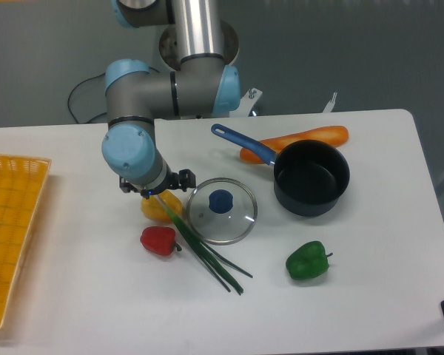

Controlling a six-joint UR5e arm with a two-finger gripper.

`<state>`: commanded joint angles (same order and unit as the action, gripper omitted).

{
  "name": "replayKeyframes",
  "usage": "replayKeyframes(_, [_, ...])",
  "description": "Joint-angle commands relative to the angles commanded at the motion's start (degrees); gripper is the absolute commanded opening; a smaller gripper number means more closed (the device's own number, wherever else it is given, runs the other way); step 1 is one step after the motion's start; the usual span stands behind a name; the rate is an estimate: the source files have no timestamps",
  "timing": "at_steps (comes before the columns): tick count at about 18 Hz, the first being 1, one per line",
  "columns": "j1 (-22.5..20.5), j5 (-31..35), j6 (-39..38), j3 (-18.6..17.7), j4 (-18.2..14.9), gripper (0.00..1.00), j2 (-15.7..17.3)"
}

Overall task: Pick up the green onion
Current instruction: 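Lower the gripper onto the green onion stalks beside the yellow pepper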

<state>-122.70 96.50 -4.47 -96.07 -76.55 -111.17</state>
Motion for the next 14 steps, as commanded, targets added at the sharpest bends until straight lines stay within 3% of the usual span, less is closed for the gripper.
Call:
replayKeyframes(3, [0.0, 0.9, -1.8, -0.4, -0.3, 1.00, -2.1])
replayKeyframes(14, [3.6, -1.8, -3.9, -0.5, -0.4, 1.00, -1.9])
